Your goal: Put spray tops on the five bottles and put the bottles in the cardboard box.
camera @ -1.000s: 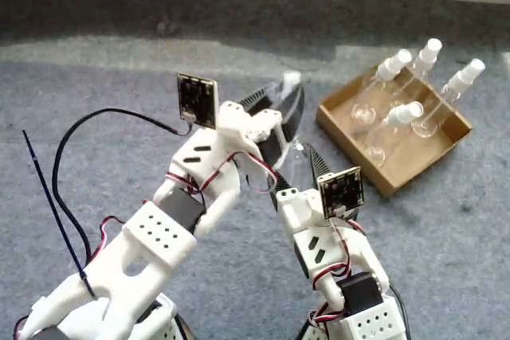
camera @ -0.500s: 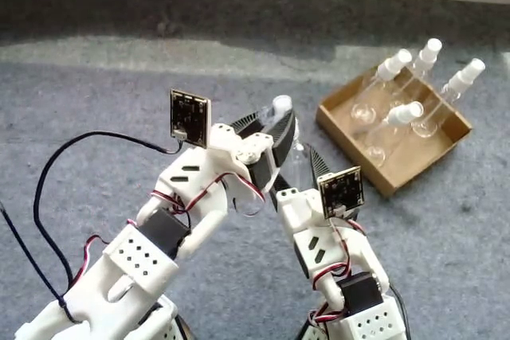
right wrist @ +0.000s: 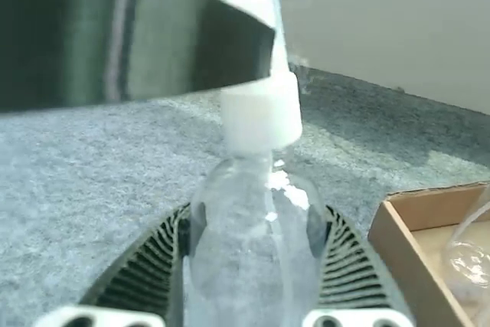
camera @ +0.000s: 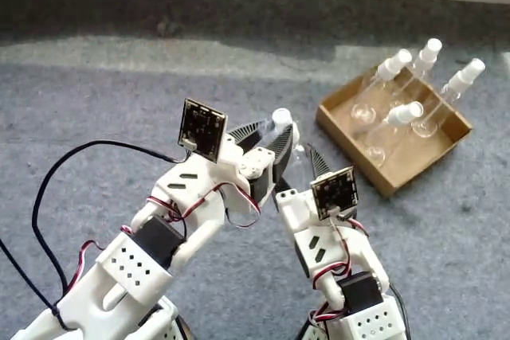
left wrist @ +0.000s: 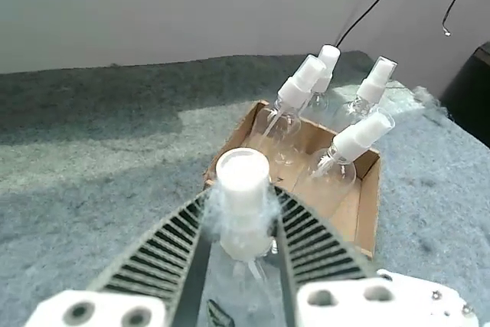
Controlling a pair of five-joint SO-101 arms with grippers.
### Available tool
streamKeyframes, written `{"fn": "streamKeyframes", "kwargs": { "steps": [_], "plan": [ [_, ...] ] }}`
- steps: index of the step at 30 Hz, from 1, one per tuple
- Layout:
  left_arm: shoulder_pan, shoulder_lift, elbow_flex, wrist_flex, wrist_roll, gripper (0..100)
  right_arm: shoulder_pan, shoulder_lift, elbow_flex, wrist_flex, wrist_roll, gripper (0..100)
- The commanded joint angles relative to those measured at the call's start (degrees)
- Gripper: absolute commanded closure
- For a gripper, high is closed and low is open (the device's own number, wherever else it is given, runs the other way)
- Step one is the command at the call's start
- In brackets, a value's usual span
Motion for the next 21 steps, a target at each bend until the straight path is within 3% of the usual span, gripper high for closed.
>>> {"fn": "streamKeyframes", "kwargs": {
  "steps": [1, 8, 21],
  "plan": [
    [1.45, 0.40, -2.07, 1.23, -1.93, 100, -0.40, -1.19, 2.42, -1.54, 3.96, 92.1],
    [1.19, 0.40, -1.80, 1.32, -1.85, 100, -0.40, -1.19, 2.51, -1.63, 9.32, 92.0],
    [1.54, -0.13, -1.27, 1.32, -2.02, 99, -0.40, -1.19, 4.09, -1.89, 0.88, 92.0]
  ]
}}
